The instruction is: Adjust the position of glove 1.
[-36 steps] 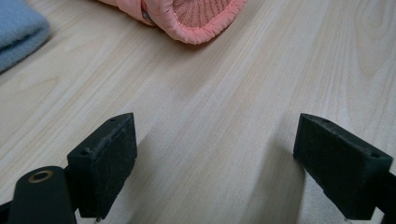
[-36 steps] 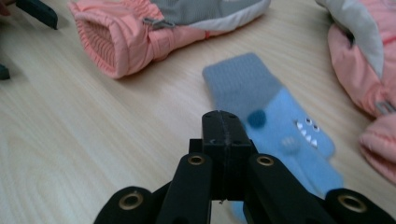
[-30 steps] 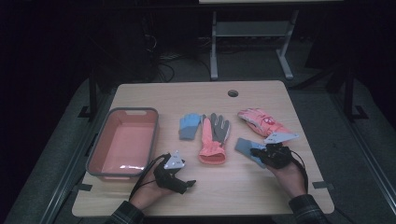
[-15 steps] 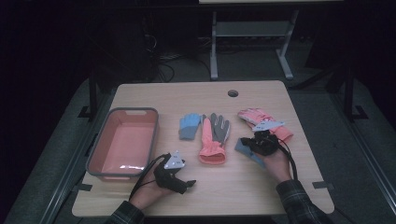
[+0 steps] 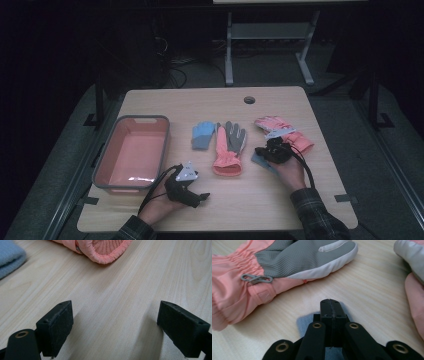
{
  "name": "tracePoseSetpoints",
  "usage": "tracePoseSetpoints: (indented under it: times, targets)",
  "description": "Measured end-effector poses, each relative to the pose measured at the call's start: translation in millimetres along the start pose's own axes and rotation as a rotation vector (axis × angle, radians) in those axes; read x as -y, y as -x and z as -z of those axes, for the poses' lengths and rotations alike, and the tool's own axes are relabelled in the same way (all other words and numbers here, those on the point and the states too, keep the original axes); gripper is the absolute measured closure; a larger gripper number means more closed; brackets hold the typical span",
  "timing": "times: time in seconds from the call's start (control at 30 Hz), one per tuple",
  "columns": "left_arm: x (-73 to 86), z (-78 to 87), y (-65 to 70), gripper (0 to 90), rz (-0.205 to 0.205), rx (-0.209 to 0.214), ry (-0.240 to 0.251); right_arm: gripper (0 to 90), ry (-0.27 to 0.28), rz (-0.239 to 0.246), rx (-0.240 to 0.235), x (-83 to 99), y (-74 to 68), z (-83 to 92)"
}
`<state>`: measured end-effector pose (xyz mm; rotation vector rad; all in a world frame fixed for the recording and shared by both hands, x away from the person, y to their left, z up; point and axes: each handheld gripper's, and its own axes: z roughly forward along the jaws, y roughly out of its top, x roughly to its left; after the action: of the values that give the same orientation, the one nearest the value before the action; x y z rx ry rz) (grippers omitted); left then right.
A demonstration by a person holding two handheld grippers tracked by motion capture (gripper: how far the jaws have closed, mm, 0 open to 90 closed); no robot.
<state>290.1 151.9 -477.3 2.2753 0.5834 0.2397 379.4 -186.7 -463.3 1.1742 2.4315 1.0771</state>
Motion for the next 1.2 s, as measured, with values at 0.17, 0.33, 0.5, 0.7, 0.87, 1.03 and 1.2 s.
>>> tracePoseSetpoints:
  times: [0.17, 0.33, 0.5, 0.7, 0.87, 1.03, 1.2]
  targets:
    - [0.0, 0.0, 0.0, 12.7, 0.000, 0.000, 0.000, 90.0, -0.015, 0.012, -0.023, 2.7, -7.1, 2.8]
    - [0.0, 0.0, -0.1, 12.7, 0.000, 0.000, 0.000, 90.0, -0.025, 0.028, -0.041, 7.1, -13.6, 7.7]
    - [-0.2, 0.1, 0.0, 12.7, 0.001, 0.001, -0.002, 90.0, -0.051, 0.049, -0.079, 15.0, -24.2, 16.9]
    - [0.1, -0.3, 0.1, 12.7, 0.001, -0.001, 0.004, 90.0, -0.070, 0.065, -0.112, 23.3, -38.2, 25.3]
    - [0.2, -0.3, 0.0, 12.7, 0.000, -0.001, 0.005, 90.0, -0.085, 0.101, -0.145, 29.0, -49.5, 31.4]
    - [0.3, -0.4, 0.0, 12.7, 0.000, -0.001, 0.005, 90.0, -0.091, 0.116, -0.177, 36.1, -60.9, 37.1]
    - [0.3, -0.6, 0.3, 12.7, 0.004, -0.002, 0.009, 90.0, -0.063, 0.142, -0.161, 37.9, -64.8, 49.8]
